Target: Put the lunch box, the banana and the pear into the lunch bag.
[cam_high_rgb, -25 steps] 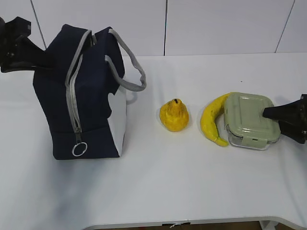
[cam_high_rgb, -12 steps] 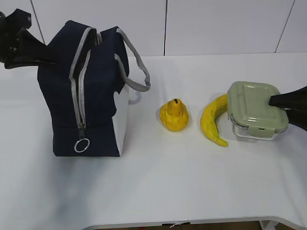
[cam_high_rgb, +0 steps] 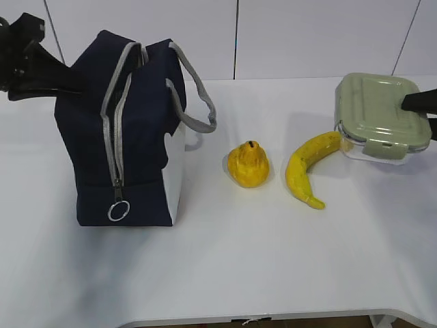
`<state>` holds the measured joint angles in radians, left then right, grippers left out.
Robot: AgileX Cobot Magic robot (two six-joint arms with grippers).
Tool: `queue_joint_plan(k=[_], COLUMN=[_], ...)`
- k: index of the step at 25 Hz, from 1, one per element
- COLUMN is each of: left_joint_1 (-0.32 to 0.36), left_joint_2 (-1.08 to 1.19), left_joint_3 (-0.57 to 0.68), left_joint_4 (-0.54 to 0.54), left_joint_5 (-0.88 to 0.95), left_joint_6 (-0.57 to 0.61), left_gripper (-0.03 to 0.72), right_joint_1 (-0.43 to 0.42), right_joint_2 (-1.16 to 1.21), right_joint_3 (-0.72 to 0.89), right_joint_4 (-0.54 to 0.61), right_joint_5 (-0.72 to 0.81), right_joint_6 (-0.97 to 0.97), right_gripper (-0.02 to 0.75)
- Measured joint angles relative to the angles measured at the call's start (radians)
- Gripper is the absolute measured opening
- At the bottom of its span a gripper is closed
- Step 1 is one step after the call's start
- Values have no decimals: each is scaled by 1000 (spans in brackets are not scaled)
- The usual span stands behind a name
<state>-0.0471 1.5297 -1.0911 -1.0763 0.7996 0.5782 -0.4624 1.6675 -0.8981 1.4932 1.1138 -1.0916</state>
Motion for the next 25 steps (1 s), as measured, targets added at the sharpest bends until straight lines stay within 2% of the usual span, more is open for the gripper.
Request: queue_joint_plan(k=[5,8,16,21,25], left_joint_1=[0,0,0,0,0], left_joint_2=[0,0,0,0,0], left_joint_3=[0,0,0,0,0], left_joint_4=[-5,-5,-32,-37,-39], left_joint_5=[4,4,4,4,4], left_joint_6=[0,0,2,3,3], left_gripper=[11,11,11,11,11], right_joint_1=[8,42,234,368,452], right_joint_2=[-75,-98,-103,-101,-70], right_joint_3=[2,-1,-175,-341,-443], right_joint_4=[-10,-22,-59,-188,-215], right_joint_5=[12,13,-14,-130,-165], right_joint_6=[57,89,265,433,520], right_gripper=[384,384,382,382,382])
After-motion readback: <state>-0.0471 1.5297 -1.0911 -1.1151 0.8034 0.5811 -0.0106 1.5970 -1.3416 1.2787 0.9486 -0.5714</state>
